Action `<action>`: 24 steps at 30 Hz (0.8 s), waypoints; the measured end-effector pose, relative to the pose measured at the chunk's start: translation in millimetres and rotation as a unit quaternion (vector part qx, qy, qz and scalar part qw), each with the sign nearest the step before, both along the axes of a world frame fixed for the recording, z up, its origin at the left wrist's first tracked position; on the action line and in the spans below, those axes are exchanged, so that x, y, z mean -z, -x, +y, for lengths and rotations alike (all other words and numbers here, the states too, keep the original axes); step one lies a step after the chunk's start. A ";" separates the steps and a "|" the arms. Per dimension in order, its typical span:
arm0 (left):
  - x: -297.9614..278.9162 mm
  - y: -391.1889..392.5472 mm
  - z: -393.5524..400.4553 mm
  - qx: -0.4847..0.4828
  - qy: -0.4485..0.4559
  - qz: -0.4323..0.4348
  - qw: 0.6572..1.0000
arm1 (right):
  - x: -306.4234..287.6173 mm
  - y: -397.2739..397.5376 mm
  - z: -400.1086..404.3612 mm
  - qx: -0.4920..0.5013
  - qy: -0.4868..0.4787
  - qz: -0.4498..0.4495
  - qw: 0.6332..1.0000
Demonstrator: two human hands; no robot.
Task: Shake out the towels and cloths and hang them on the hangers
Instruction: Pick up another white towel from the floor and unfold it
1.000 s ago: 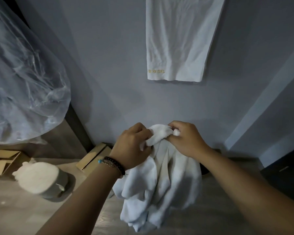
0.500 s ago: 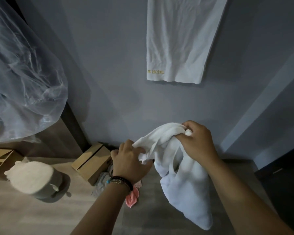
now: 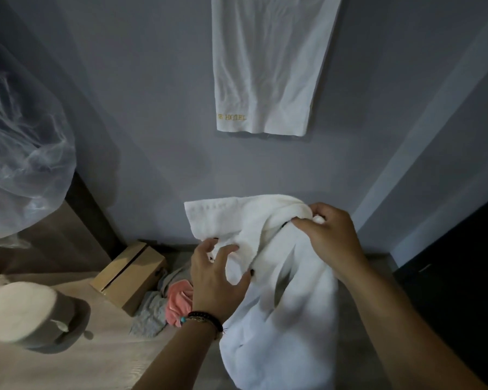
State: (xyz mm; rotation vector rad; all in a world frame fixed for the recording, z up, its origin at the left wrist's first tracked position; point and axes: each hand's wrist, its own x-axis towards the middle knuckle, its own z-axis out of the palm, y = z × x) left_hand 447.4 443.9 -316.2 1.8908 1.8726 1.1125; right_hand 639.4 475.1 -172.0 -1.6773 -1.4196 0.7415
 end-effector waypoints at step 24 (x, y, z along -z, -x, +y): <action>-41.7 58.8 52.4 0.237 0.415 -0.500 0.722 | -24.5 -14.1 -10.3 -0.374 0.054 -0.070 0.923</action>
